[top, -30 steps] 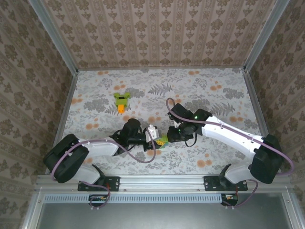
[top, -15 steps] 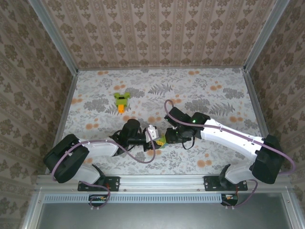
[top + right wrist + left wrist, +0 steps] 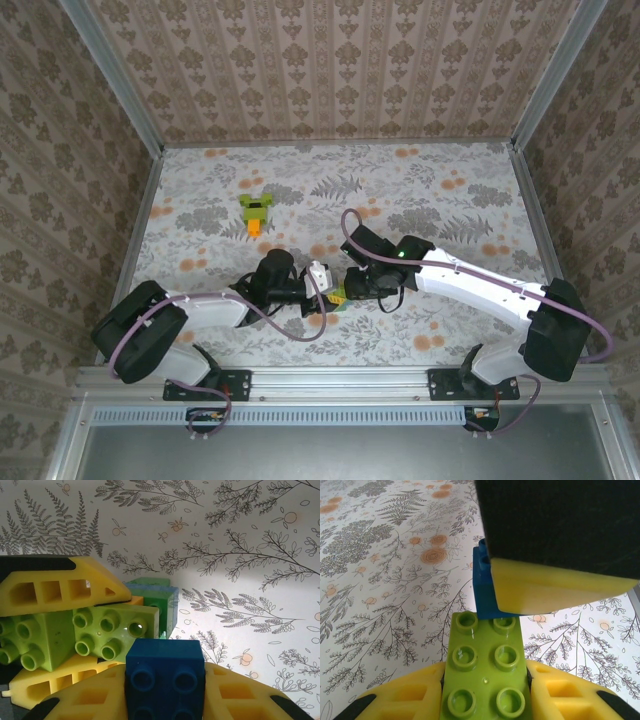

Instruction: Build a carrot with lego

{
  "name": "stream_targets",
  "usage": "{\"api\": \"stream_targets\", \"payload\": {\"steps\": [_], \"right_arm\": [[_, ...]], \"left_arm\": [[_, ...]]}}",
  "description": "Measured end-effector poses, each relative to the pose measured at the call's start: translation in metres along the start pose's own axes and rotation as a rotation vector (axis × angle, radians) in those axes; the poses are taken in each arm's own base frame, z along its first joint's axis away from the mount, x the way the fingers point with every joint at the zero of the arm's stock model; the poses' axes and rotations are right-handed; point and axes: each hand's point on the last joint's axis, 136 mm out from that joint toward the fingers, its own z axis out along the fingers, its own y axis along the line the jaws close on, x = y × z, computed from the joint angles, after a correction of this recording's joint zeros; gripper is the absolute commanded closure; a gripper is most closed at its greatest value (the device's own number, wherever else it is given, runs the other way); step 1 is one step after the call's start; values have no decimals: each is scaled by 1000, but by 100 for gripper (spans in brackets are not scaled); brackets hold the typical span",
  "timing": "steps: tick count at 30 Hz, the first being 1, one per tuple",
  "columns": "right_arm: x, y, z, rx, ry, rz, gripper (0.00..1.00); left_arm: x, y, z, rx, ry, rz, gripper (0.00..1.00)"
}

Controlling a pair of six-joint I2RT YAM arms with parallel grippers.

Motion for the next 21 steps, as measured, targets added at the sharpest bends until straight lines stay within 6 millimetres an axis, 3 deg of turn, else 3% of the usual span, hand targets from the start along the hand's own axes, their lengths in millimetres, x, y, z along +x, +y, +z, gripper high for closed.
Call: {"api": "stream_targets", "payload": {"steps": [21], "right_arm": [[-3,5,3,-11,-10,-6,79]], "left_arm": [[0,2,-1,-5,0,-14,69]]}}
